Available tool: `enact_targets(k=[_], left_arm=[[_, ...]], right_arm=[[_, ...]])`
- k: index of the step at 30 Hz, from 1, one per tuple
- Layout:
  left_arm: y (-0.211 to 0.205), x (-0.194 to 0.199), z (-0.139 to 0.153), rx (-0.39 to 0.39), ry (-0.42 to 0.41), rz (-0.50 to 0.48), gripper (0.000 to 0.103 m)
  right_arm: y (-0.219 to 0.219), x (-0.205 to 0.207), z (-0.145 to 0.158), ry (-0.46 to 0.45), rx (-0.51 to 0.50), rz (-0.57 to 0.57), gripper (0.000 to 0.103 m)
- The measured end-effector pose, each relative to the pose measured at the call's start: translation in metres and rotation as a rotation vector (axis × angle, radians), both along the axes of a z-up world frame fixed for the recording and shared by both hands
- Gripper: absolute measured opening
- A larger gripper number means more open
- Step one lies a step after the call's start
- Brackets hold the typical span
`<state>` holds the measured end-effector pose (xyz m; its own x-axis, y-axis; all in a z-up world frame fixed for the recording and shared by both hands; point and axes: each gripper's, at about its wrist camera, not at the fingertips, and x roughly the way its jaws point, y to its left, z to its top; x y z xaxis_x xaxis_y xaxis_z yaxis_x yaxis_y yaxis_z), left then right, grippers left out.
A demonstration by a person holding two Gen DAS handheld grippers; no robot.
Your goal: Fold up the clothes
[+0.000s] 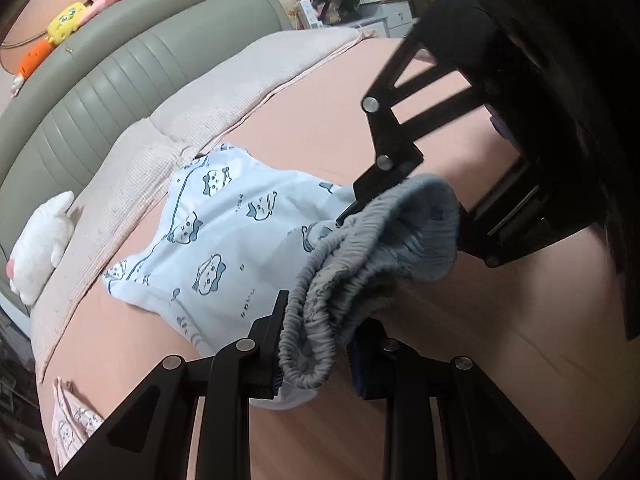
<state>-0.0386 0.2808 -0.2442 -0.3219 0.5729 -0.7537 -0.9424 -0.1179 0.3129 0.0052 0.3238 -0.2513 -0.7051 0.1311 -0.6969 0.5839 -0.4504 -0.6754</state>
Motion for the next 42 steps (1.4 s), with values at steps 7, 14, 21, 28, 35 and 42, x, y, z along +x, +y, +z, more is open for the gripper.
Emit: enact_targets(k=[7,14,21,28,35,42], left_arm=[[-0.004,-0.013,0.014,0.034,-0.092,0.070,0.022],[0.001,-0.031,0.031,0.069,-0.178,0.130,0.022],[0.015,-0.040,0.049,0.088,-0.147,0.113,0.022],[0.032,-0.060,0.060,0.098,-0.131,0.115,0.022],[0.048,-0.092,0.068,0.130,-0.131,0.159,0.022],[0.066,-0.126,0.065,0.119,-0.159,0.209,0.022]], right_arm=[[0.012,-0.021,0.032,-0.081,-0.194,-0.114,0.023],[0.025,-0.046,0.057,-0.119,-0.334,-0.221,0.023],[0.044,-0.071,0.076,-0.130,-0.433,-0.286,0.023],[0.064,-0.100,0.091,-0.123,-0.479,-0.315,0.023],[0.081,-0.139,0.103,-0.097,-0.525,-0.339,0.023],[0.102,-0.185,0.107,-0.103,-0.594,-0.401,0.023]])
